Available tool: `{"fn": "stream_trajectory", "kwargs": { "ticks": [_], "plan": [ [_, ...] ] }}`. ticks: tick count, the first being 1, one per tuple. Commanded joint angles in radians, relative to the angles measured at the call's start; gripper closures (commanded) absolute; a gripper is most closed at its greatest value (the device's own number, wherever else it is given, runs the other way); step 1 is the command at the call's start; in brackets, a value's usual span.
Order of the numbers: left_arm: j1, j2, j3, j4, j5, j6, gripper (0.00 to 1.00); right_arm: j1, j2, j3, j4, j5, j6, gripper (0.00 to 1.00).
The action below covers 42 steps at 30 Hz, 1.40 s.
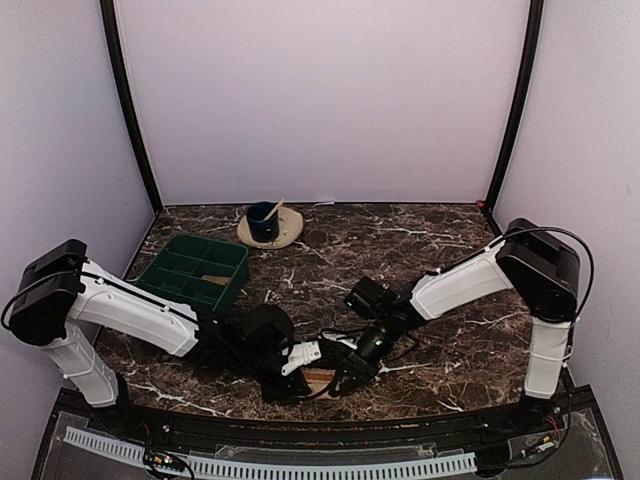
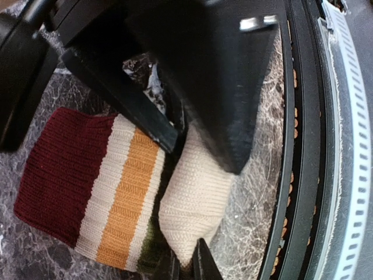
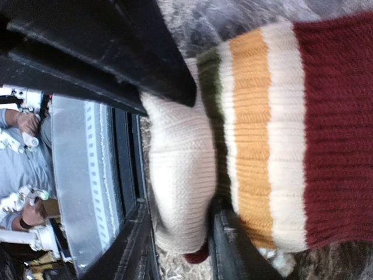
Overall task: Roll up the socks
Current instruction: Roll the sock at the center of the board.
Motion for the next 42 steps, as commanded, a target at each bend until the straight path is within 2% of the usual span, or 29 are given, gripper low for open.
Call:
{"fn": "stream_trajectory", "kwargs": {
  "ticks": [1, 4, 14, 23, 32, 42],
  "plan": [
    [0.033, 0.041, 0.022, -0.098, 0.113, -0.025, 1.00, -0.025, -0.005, -0.078, -0.004, 0.117, 0.047, 0.61],
    [0.048, 0.053, 0.036, -0.109, 0.154, -0.027, 1.00, -0.038, -0.041, -0.113, 0.048, 0.115, 0.084, 0.56],
    [0.086, 0.106, 0.086, -0.167, 0.261, -0.024, 1.00, -0.046, -0.156, -0.217, 0.187, 0.227, 0.184, 0.56],
    [0.149, 0.127, 0.102, -0.188, 0.352, -0.046, 1.00, -0.019, -0.342, -0.330, 0.277, 0.444, 0.197, 0.57],
    [0.199, 0.171, 0.128, -0.205, 0.448, -0.065, 1.00, 0.193, -0.503, -0.395, 0.325, 0.853, 0.123, 0.58],
    [0.245, 0.235, 0.172, -0.255, 0.587, -0.040, 1.00, 0.445, -0.435, -0.306, 0.276, 1.179, 0.014, 0.57]
  ]
}}
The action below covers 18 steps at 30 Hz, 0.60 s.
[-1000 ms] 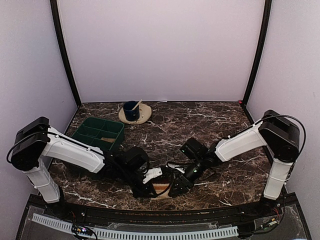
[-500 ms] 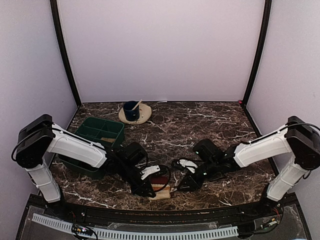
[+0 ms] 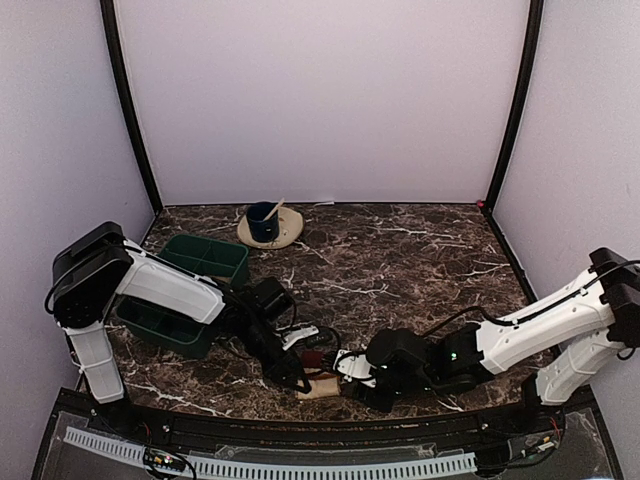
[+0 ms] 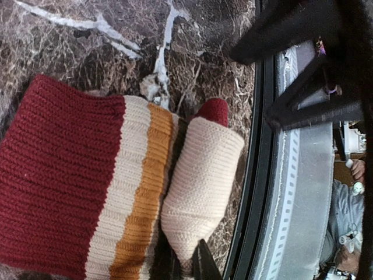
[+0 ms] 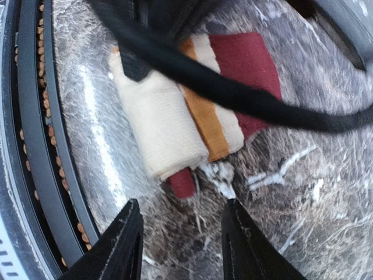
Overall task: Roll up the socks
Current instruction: Roll the sock at the center of the board.
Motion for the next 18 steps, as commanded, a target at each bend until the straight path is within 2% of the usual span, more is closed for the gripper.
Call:
{"fn": "stream_trajectory", "kwargs": {
  "ticks": [1, 8, 18],
  "plan": [
    [0.018, 0.031, 0.015, -0.087, 0.051, 0.022, 1.00, 0.087, 0.057, 0.070, -0.008, 0.203, -0.073, 0.57],
    [0.023, 0.054, 0.030, -0.107, 0.078, 0.034, 1.00, 0.147, 0.154, 0.141, -0.035, 0.268, -0.159, 0.55],
    [0.026, 0.069, 0.040, -0.125, 0.100, 0.048, 1.00, 0.159, 0.224, 0.187, -0.044, 0.300, -0.247, 0.53]
  ]
}}
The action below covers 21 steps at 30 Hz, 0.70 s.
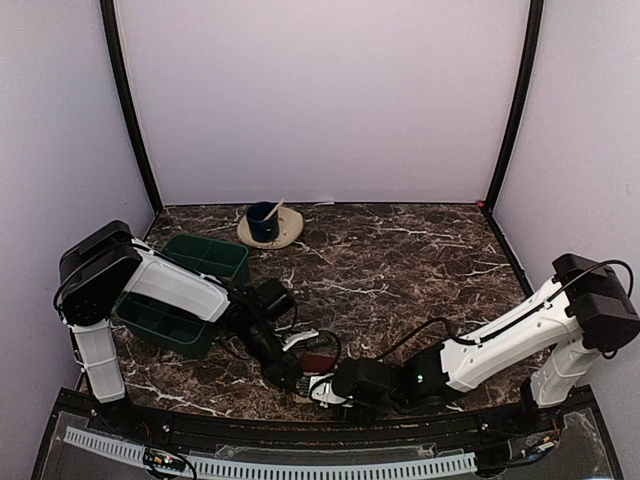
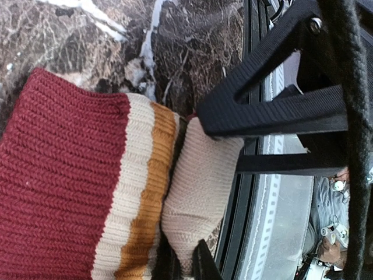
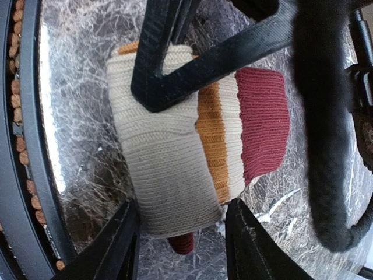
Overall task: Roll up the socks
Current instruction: Roll the sock at the center of the board.
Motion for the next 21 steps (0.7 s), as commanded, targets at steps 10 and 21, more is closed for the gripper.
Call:
{"fn": "stream_trajectory", "kwargs": {
  "ticks": [10, 21],
  "plan": [
    [0.006, 0.033, 0.016, -0.072, 0.007, 0.031, 1.00, 0.010, 0.035, 0.049, -0.017, 0.018, -0.101, 0.55],
    [0.010, 0.039, 0.020, -0.075, 0.012, 0.034, 1.00, 0.010, 0.087, 0.090, -0.066, -0.041, -0.137, 0.62]
  ]
}}
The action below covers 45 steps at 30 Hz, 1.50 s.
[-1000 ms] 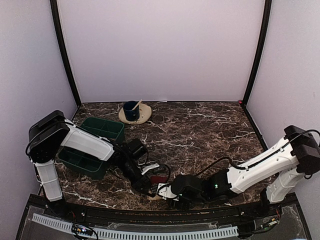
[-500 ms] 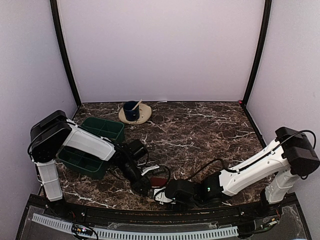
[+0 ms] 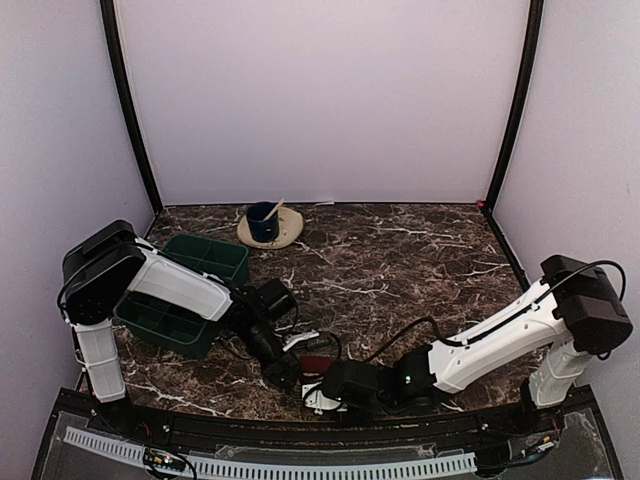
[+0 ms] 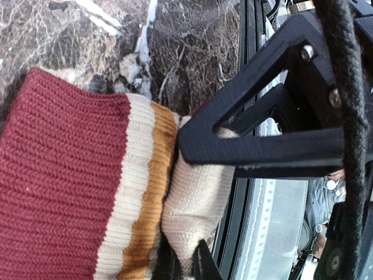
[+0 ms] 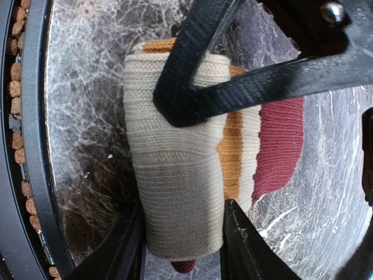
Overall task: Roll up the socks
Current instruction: Roll the sock at the center of the board.
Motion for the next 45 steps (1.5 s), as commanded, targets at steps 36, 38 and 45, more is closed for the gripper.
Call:
{"fn": "stream_trajectory", "kwargs": {
  "ticks": [36, 38, 45],
  "plan": [
    [0.076, -0.362, -0.258, 0.222, -0.327, -0.287, 0.65, -0.176, 0.053, 0.010, -0.061, -0.388, 0.170, 1.00],
    [0.076, -0.417, -0.304, 0.276, -0.383, -0.311, 0.65, -0.193, 0.056, 0.015, -0.063, -0.428, 0.180, 1.00],
    [0.068, -0.649, -0.492, 0.496, -0.562, -0.348, 0.64, -0.267, 0.072, 0.037, -0.084, -0.588, 0.209, 1.00]
  ]
}}
